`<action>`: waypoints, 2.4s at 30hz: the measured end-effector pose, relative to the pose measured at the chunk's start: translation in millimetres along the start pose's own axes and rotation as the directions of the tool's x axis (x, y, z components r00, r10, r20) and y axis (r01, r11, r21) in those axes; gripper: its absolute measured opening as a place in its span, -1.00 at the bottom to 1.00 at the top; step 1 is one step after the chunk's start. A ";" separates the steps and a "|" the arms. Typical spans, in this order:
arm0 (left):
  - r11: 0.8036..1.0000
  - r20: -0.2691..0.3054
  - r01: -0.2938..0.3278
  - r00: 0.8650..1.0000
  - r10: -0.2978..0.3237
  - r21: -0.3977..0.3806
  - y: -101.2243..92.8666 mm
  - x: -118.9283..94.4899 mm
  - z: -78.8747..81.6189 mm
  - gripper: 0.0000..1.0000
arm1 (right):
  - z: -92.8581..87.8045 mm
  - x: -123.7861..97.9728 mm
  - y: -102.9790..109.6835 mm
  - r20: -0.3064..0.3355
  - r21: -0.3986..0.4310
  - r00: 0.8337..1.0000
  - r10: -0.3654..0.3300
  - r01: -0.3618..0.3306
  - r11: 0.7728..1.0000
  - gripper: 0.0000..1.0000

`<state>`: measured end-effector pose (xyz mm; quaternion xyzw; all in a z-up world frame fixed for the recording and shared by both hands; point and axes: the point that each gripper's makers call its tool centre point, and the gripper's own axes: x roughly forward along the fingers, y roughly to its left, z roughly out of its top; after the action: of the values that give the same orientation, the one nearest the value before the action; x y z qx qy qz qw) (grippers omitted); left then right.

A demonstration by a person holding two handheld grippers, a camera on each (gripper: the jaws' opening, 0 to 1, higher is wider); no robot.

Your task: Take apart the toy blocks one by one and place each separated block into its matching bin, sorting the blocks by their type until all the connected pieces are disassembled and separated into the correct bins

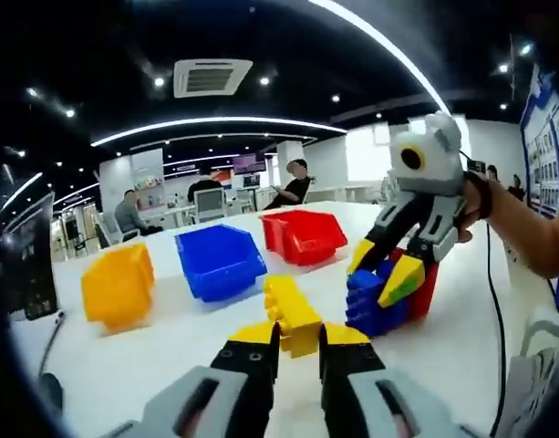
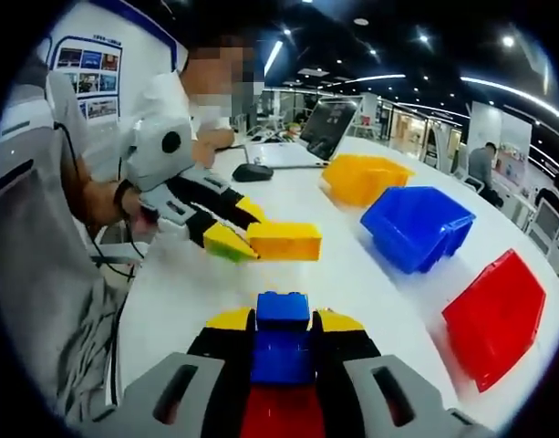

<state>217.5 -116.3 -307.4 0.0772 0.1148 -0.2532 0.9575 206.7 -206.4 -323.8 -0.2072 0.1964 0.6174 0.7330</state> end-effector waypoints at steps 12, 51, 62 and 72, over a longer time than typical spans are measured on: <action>0.933 0.101 -0.343 0.930 0.354 -0.107 171.8 -16.8 34.0 -0.61 | 1.3 3.2 -1.8 0.007 0.000 1.000 0.008 -0.008 1.000 -0.47; 0.915 0.062 -0.354 0.927 0.371 -0.192 259.4 60.2 17.7 -0.60 | 3.4 6.1 -1.6 0.006 -0.001 1.000 0.020 -0.020 1.000 -0.47; 0.935 0.025 -0.331 0.941 0.336 -0.127 227.9 38.1 18.5 0.06 | 3.9 6.5 -2.0 0.014 0.006 1.000 0.028 -0.028 1.000 -0.47; 0.970 0.140 -0.127 0.977 0.158 -0.208 115.4 -3.1 52.3 -0.05 | 4.9 6.0 -1.6 0.005 -0.006 1.000 0.016 -0.016 1.000 -0.45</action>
<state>282.3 -26.4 -246.0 -0.0302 0.0582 -0.1761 0.9822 209.4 -199.1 -322.9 -0.2062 0.1942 0.6242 0.7281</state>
